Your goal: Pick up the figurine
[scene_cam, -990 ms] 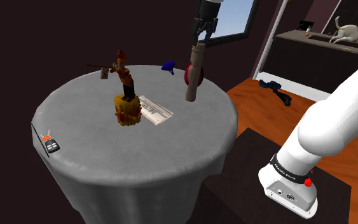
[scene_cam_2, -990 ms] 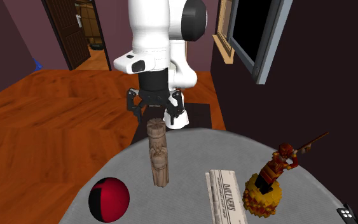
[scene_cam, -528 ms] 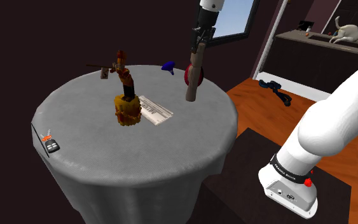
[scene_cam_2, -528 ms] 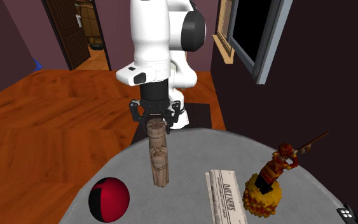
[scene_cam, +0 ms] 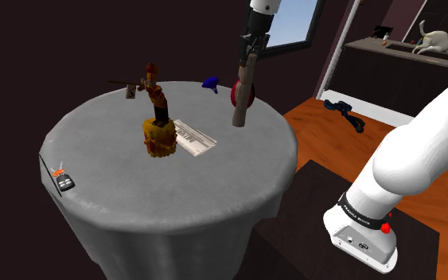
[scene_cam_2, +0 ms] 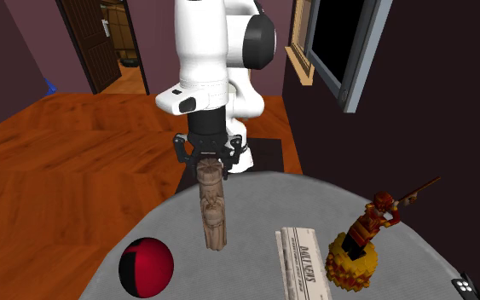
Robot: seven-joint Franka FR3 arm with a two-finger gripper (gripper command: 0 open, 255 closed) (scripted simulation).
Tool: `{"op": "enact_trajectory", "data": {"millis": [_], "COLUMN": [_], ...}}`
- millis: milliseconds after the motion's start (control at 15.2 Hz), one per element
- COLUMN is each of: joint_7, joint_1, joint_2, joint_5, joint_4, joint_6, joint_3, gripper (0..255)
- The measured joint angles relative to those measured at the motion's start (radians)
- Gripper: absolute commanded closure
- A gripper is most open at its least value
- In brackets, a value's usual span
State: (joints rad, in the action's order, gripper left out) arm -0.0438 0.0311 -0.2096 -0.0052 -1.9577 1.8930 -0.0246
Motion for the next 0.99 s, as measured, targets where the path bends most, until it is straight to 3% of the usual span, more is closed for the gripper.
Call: {"op": "enact_trajectory", "data": {"millis": [990], "joint_7": [0.002], "joint_1": [0.001], "joint_2": [0.023], "joint_5": [0.001], "joint_4": [0.196], "joint_6": [-0.175], "joint_3": [0.001], "gripper": [255]}}
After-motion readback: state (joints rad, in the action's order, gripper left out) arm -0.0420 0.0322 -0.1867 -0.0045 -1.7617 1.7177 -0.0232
